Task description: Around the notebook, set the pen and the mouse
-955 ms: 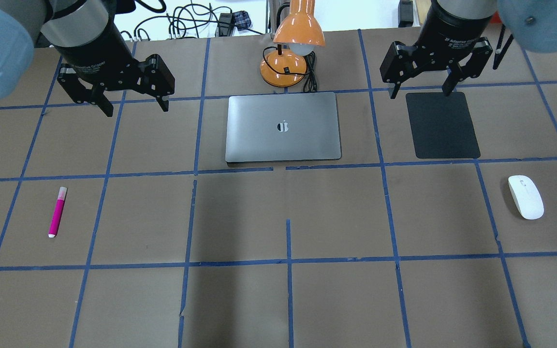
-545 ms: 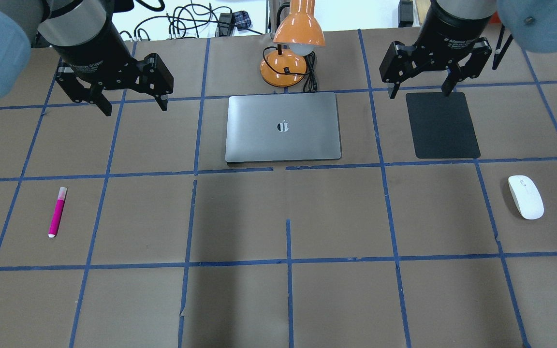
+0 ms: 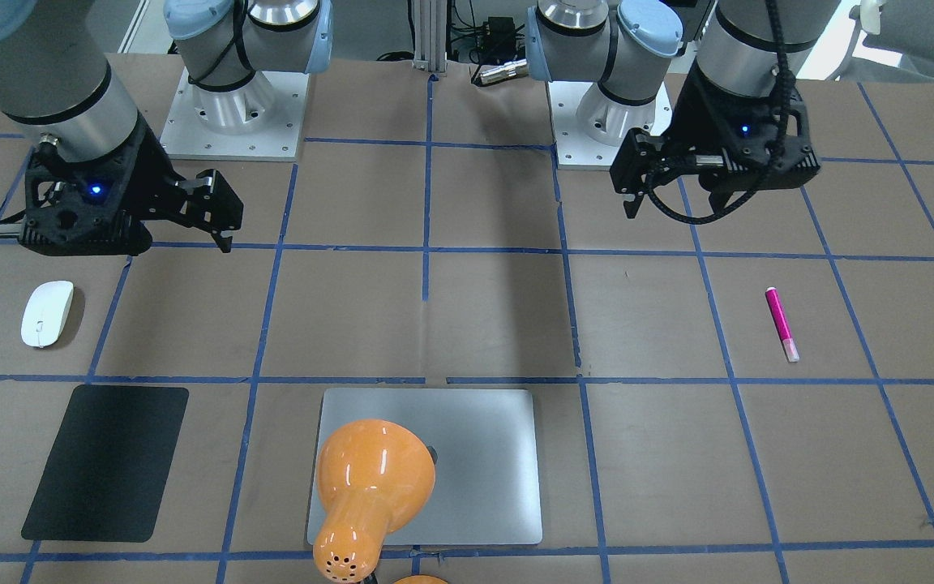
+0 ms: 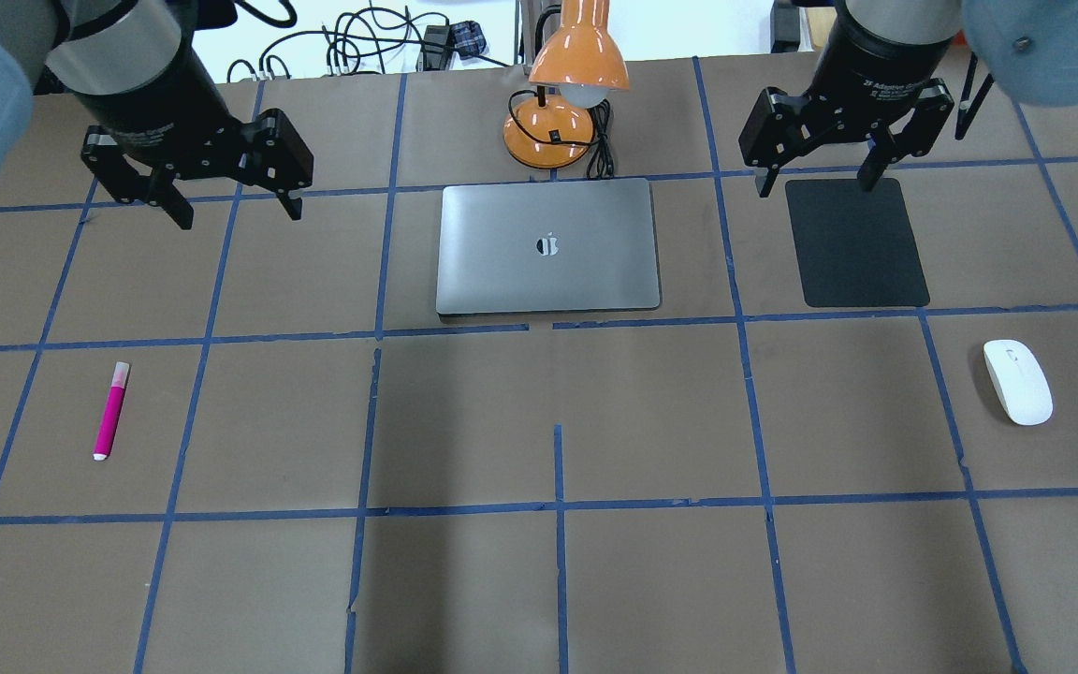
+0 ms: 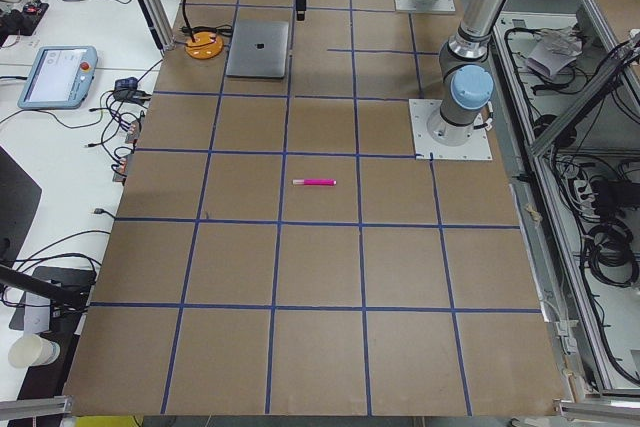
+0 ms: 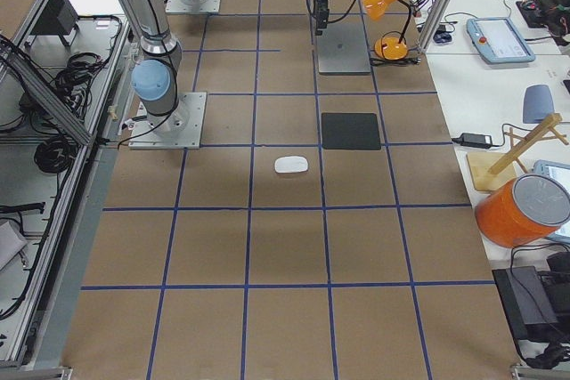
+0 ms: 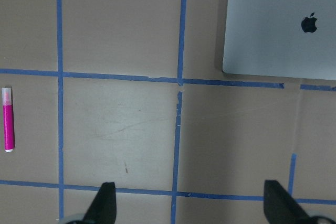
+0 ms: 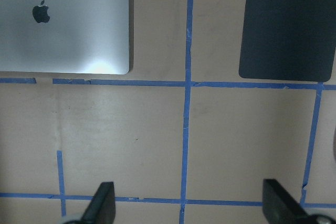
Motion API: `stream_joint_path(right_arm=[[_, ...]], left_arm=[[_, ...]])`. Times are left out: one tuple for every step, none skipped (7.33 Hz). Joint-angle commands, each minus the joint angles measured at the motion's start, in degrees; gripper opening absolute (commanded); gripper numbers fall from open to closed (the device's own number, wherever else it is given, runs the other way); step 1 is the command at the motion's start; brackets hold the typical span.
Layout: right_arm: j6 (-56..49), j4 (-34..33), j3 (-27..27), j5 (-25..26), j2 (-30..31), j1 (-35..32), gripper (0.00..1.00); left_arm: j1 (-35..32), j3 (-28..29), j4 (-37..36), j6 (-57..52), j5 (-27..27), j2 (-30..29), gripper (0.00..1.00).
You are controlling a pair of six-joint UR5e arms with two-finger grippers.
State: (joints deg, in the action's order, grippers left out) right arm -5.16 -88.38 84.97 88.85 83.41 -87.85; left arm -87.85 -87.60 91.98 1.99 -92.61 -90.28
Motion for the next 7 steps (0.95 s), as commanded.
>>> stream_joint_path(right_arm=[[-12.27,-0.64,5.25,1.76,-0.27,10.78,1.00],[-20.59,-9.35,11.29,1.85,-0.62,18.51,1.00],[-26.07,-19.53,18.40,1.76,-0.62,23.81,1.00],[-29.61,-27.98,24.04,2.54,-1.84,26.38,1.00],[-30.34,-34.07,27.84,7.60,-4.11,28.41,1.00],[-32.61,-35.87,28.83,9.04,-5.01,31.30,1.00],[-36.11,-36.41,29.28,7.32,-6.15,32.64,1.00]], left_arm=[[11.49,-4.65,1.53,-8.80,-1.26,0.02,1.00],[21.48,-8.86,-3.42,-17.63,-1.17,-1.46,1.00],[28.02,-13.08,-10.17,-27.12,-1.08,-3.05,1.00],[30.96,-18.69,-21.98,-38.09,-1.17,-5.41,1.00],[33.94,-24.84,-34.81,-44.03,-1.00,-8.57,1.00],[35.63,-28.21,-43.64,-44.43,-0.65,-12.25,1.00],[36.25,-28.76,-45.90,-44.79,2.05,-16.21,1.00]])
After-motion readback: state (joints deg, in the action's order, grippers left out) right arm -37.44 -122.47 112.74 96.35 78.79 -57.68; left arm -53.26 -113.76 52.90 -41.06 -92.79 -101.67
